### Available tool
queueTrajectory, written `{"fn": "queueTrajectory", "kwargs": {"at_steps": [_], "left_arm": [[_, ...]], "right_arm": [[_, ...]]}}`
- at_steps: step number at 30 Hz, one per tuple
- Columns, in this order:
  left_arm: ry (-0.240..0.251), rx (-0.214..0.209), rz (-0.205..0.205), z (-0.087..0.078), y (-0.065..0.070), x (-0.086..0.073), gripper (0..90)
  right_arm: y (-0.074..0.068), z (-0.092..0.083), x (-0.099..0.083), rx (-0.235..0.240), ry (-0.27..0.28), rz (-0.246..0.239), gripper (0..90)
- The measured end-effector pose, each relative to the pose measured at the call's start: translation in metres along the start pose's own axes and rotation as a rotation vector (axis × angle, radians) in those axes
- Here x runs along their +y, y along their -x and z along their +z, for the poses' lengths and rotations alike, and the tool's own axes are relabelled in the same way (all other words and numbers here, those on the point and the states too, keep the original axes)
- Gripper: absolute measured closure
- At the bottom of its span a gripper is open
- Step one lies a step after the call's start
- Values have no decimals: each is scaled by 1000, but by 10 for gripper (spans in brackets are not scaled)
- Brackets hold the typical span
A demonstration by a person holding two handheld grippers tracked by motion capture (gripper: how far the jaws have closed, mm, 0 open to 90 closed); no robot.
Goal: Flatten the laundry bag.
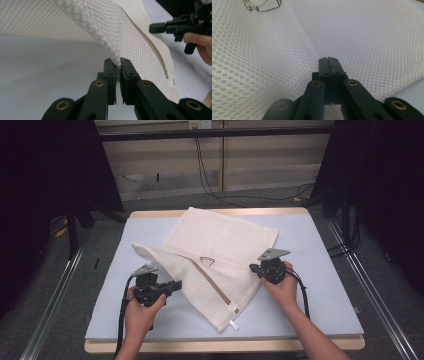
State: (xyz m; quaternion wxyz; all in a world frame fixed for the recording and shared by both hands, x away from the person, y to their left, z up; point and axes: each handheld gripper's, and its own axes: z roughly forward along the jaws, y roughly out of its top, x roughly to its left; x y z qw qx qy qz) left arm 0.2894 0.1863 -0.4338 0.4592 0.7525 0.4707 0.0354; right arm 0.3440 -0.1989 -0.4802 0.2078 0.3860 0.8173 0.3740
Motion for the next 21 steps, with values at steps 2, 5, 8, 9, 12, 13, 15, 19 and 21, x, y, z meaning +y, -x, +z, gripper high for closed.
{"fn": "queueTrajectory", "kwargs": {"at_steps": [2, 5, 8, 9, 12, 13, 15, 19, 21], "left_arm": [[-37, 8, 5, 1, -1, -4, 810], [-32, 21, 16, 0, -5, -6, 630], [-2, 51, 24, -4, -11, -8, 490], [-7, 63, 35, -5, -15, -8, 444], [2, 86, 62, -8, -21, -9, 305], [6, 84, 64, -8, -23, -10, 258], [-7, 83, 80, -11, -27, -10, 227], [16, 87, 81, -15, -36, -10, 194], [24, 96, 78, -18, -40, -10, 177]], "right_arm": [[2, 0, 1, -6, 2, 3, 900], [6, 1, 1, -4, 4, 20, 900], [8, 2, 1, -4, 0, 19, 900], [8, 2, 1, -7, -1, 16, 900], [8, 3, 1, -10, -11, 4, 900], [8, 4, 1, -10, -9, 5, 900], [8, 3, 2, -9, -8, 7, 899], [8, 1, 1, -16, -3, 23, 795], [7, 1, 1, -31, 0, 23, 755]]}}
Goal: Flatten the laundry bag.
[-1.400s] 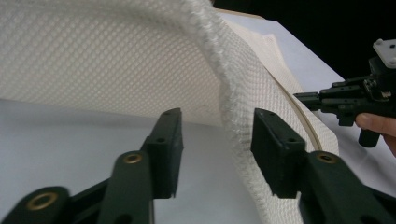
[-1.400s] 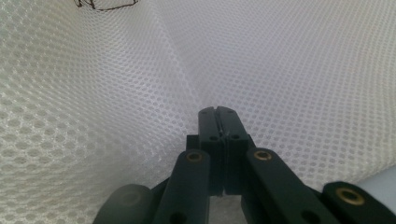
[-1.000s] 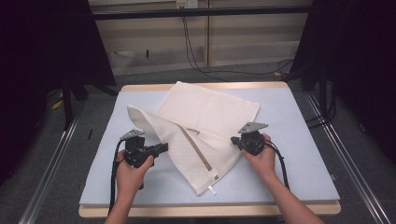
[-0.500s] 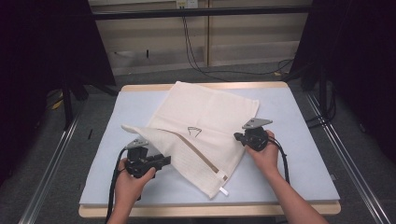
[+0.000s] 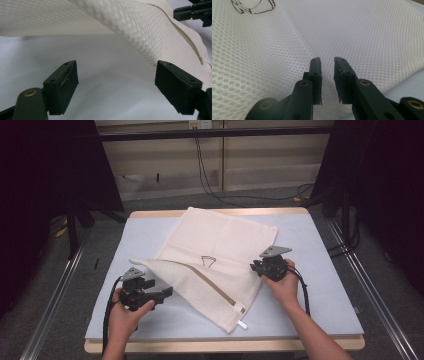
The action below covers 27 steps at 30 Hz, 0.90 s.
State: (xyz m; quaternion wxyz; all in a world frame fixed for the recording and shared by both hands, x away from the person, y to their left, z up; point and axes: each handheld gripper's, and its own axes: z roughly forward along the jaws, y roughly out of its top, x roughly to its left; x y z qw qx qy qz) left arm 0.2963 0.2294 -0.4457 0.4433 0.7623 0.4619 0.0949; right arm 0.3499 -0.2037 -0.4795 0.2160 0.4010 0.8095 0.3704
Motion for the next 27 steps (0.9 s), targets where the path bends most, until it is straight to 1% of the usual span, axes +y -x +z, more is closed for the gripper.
{"fn": "queueTrajectory", "kwargs": {"at_steps": [1, 2, 3, 4, 5, 7, 8, 11, 13, 14, 15, 16, 17, 19, 20, 21, 22, 25, 27], "left_arm": [[2, 2, -2, -1, -2, 0, 174], [2, 5, -3, -3, -4, 0, 173], [-1, 10, 3, -4, -5, 0, 171], [3, 11, 10, -5, -6, 0, 170], [15, 10, 1, -5, -6, 1, 170], [19, 9, 6, -6, -6, 2, 171], [20, 19, 10, -6, -6, 2, 171], [24, 19, 5, -5, -5, 2, 172], [12, 11, 18, -5, -6, 2, 183], [11, 10, 20, -5, -6, 2, 184], [10, 11, 20, -4, -6, 2, 185], [15, 8, 11, -3, -5, 2, 187], [10, 8, 15, -3, -6, 2, 187], [6, 11, 8, -3, -6, 1, 189], [7, 5, -3, -3, -7, 1, 190], [4, 3, -9, -3, -8, 2, 191], [7, 1, -5, -4, -9, 2, 191], [-5, 37, 12, -5, -10, 1, 191], [-17, 32, 12, -6, -13, 1, 183]], "right_arm": [[-1, -1, 0, 3, 6, -2, 718], [-2, -3, 1, 2, 12, -1, 661], [-5, -6, 2, 4, 20, 23, 611], [-6, -7, 3, 14, 30, 18, 609], [-9, -11, 5, 34, 43, 19, 595], [-17, -16, 8, 64, 63, 16, 574], [-22, -18, 10, 94, 77, 6, 570], [-41, -21, 15, 186, 97, -11, 538], [-53, -20, 18, 248, 112, -4, 490], [-58, -19, 19, 267, 120, -4, 458], [-62, -18, 20, 283, 123, -8, 442], [-67, -16, 21, 300, 123, -13, 438], [-70, -14, 22, 307, 118, -25, 436], [-75, -9, 22, 317, 104, -46, 457], [-77, -7, 21, 331, 95, -52, 473], [-79, -4, 20, 339, 81, -63, 510], [-80, 0, 19, 355, 56, -86, 562], [-83, 6, 16, 379, 5, -117, 636], [-85, 9, 14, 391, -32, -136, 670]]}}
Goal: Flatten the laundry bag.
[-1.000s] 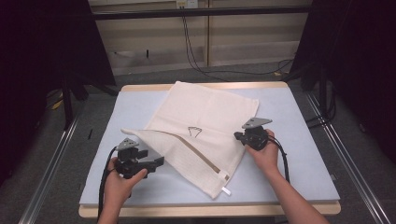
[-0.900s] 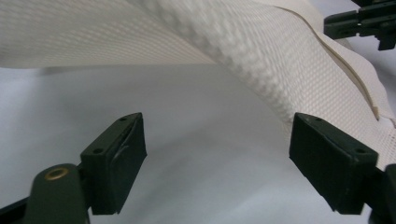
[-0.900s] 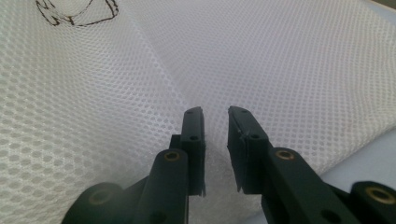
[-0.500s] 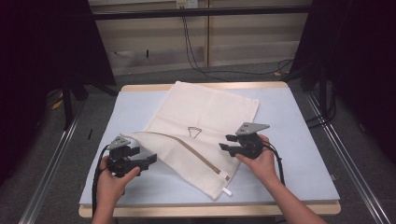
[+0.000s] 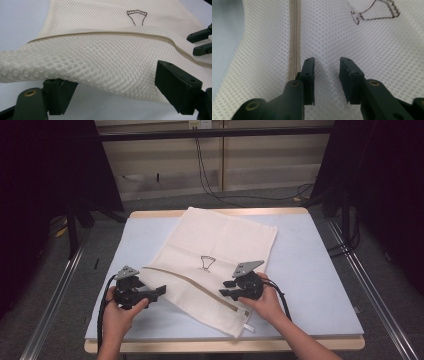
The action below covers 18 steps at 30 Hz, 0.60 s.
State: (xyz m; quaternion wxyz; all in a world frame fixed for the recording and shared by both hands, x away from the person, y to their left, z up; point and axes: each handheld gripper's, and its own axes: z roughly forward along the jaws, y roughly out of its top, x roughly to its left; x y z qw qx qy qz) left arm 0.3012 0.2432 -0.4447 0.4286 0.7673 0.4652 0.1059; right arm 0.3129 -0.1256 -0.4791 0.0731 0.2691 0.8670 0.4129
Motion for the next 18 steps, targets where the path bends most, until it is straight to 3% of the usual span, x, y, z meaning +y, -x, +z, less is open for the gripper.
{"fn": "queueTrajectory", "kwargs": {"at_steps": [3, 7, 9, 15, 18], "left_arm": [[1, 3, -27, -1, -2, 0, 171], [-17, 7, -33, -2, -8, -2, 162], [-15, 15, -40, -2, -11, -3, 149], [-2, 7, -93, -6, -19, -2, 127], [3, 29, -95, -11, -21, 2, 116]], "right_arm": [[-2, 4, -2, -2, -36, -22, 715], [-1, 3, 0, -17, -56, -49, 864], [2, 2, 0, 5, -60, -50, 875], [6, -9, -2, -7, -72, -63, 878], [10, -17, -6, -12, -64, -50, 878]]}}
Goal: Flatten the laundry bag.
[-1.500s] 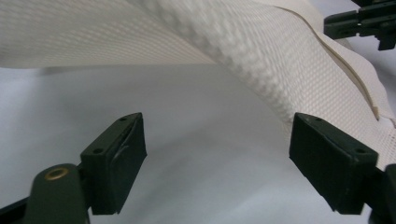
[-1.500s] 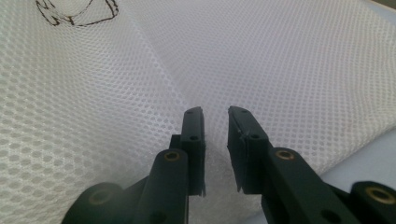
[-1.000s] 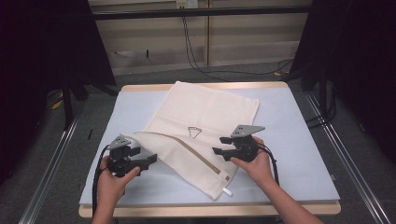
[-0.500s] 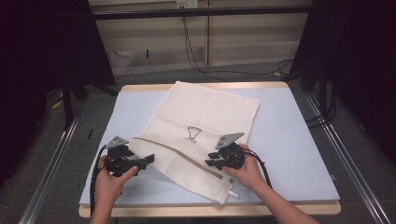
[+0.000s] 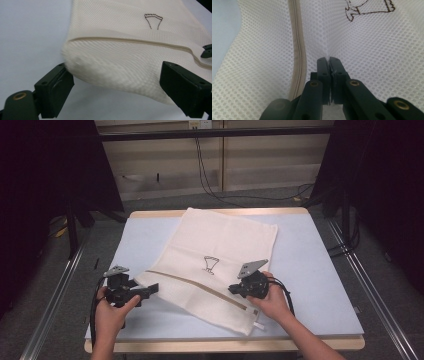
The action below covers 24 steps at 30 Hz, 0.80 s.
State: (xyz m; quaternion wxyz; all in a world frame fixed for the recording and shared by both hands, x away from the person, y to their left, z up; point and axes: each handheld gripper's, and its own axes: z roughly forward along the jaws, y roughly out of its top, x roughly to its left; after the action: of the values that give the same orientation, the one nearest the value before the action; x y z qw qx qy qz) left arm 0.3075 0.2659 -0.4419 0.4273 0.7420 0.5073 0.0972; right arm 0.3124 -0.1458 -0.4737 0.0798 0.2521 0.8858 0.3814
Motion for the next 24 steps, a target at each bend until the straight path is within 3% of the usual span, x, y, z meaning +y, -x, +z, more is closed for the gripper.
{"fn": "queueTrajectory", "kwargs": {"at_steps": [14, 24], "left_arm": [[9, -26, 28, 11, 5, 16, 137], [-30, -57, 62, 30, 11, 20, 184]], "right_arm": [[10, -25, -23, -41, 5, 20, 876], [13, -40, -35, -57, 10, 11, 871]]}}
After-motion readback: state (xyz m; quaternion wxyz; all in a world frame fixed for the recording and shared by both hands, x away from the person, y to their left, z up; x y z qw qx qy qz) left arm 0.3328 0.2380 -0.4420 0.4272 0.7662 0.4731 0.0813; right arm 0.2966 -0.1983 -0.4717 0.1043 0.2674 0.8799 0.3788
